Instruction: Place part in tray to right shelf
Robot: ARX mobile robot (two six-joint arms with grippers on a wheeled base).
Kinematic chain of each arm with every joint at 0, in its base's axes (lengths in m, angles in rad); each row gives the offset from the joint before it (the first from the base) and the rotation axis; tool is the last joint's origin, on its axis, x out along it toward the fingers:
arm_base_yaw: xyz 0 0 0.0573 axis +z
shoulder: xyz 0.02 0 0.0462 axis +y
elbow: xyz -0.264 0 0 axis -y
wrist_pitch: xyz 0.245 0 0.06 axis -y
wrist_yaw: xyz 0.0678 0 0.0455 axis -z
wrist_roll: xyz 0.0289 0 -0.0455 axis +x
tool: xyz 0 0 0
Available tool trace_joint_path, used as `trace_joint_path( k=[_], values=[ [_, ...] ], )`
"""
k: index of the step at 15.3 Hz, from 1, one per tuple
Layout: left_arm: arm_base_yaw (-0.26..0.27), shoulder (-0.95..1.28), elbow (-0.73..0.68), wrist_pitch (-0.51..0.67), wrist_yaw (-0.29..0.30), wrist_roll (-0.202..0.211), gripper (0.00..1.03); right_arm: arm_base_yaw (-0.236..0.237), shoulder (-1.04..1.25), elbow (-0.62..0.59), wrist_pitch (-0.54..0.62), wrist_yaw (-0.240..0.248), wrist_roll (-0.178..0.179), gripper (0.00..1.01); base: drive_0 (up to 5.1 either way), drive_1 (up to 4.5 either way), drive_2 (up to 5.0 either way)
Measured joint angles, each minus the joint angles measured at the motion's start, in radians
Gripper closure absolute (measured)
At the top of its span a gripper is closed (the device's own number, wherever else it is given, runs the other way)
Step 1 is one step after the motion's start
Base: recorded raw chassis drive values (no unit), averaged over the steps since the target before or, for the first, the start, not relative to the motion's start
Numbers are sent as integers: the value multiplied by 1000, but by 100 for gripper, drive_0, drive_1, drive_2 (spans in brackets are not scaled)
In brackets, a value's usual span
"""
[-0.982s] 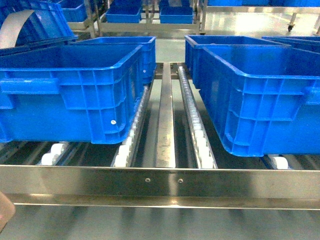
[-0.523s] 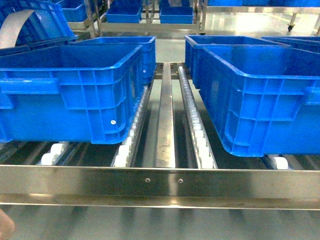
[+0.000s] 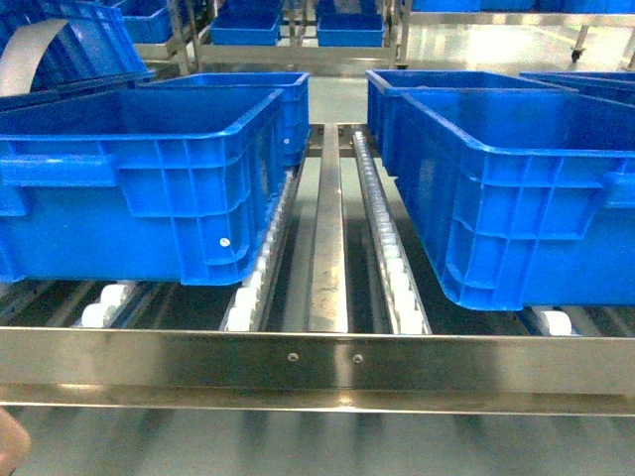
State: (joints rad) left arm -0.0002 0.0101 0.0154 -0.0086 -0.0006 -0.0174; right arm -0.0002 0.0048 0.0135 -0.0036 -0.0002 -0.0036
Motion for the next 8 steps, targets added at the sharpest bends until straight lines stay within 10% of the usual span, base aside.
trace_joint_path(
  k=[7,8],
  values=[
    [0,0,0,0,0,0,88,0,0,0,0,0,1,1,0,0,0],
    [0,0,0,0,0,0,88,0,0,0,0,0,1,4,0,0,0]
  ],
)
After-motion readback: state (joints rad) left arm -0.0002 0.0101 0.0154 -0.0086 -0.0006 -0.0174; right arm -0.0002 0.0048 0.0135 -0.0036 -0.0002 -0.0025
